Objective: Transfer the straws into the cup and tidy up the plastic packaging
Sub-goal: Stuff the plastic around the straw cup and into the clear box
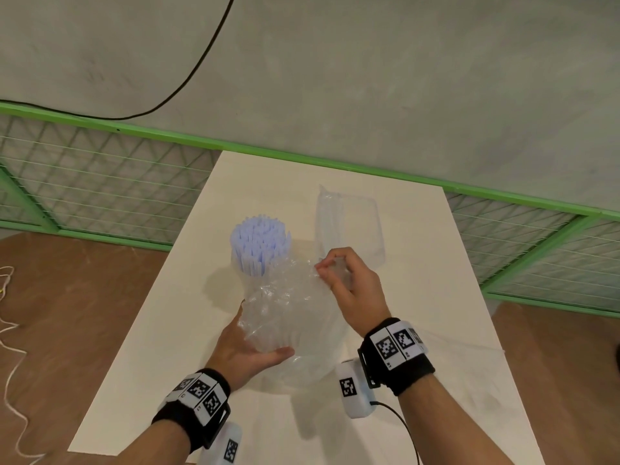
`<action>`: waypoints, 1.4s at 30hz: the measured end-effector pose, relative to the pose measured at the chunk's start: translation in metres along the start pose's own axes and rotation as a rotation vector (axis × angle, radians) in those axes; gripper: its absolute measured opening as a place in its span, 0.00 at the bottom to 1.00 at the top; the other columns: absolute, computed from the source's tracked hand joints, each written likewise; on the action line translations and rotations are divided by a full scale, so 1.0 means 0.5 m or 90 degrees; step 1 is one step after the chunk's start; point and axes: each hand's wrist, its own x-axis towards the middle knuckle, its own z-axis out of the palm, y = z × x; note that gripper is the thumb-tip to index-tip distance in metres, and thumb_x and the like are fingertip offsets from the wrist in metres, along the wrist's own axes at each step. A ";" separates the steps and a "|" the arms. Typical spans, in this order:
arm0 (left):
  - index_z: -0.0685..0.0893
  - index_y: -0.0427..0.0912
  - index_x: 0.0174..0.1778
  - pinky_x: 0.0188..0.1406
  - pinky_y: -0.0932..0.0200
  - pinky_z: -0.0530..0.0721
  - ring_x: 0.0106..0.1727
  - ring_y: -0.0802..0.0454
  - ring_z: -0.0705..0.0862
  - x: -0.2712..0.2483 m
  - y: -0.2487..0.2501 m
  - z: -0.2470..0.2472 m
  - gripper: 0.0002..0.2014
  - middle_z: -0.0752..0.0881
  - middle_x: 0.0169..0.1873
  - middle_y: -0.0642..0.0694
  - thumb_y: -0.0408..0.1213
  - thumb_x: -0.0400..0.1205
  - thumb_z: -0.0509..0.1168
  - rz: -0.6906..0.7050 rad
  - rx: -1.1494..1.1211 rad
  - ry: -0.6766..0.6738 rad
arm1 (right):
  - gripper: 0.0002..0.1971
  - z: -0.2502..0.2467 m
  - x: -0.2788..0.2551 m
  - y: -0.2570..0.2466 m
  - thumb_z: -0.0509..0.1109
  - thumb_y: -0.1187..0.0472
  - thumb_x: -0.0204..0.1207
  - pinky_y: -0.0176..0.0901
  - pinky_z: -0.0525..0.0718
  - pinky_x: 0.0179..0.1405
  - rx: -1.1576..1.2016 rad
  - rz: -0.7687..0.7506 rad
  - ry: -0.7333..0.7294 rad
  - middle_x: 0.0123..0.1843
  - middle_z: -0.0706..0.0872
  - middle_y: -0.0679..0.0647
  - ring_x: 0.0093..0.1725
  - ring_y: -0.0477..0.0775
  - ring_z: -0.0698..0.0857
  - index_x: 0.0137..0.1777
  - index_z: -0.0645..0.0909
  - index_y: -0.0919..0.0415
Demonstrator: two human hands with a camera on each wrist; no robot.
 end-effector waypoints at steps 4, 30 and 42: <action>0.83 0.40 0.61 0.38 0.87 0.74 0.45 0.75 0.86 0.003 -0.003 -0.001 0.33 0.91 0.46 0.53 0.38 0.61 0.86 0.009 0.008 -0.003 | 0.05 -0.010 0.006 -0.006 0.69 0.66 0.81 0.55 0.85 0.54 0.035 -0.002 0.040 0.41 0.88 0.48 0.45 0.50 0.88 0.50 0.78 0.55; 0.81 0.45 0.65 0.45 0.80 0.79 0.50 0.69 0.88 0.008 -0.006 -0.006 0.35 0.91 0.50 0.54 0.37 0.62 0.86 0.038 -0.008 -0.017 | 0.13 -0.009 0.028 -0.088 0.77 0.55 0.75 0.53 0.84 0.49 0.047 -0.089 -0.004 0.48 0.84 0.44 0.44 0.53 0.84 0.55 0.77 0.50; 0.83 0.53 0.61 0.57 0.64 0.82 0.52 0.65 0.89 0.008 -0.011 -0.010 0.35 0.91 0.49 0.59 0.43 0.58 0.87 0.017 -0.004 -0.016 | 0.11 -0.051 0.052 -0.106 0.78 0.63 0.76 0.52 0.87 0.55 0.018 -0.095 0.097 0.45 0.91 0.47 0.50 0.50 0.89 0.54 0.79 0.54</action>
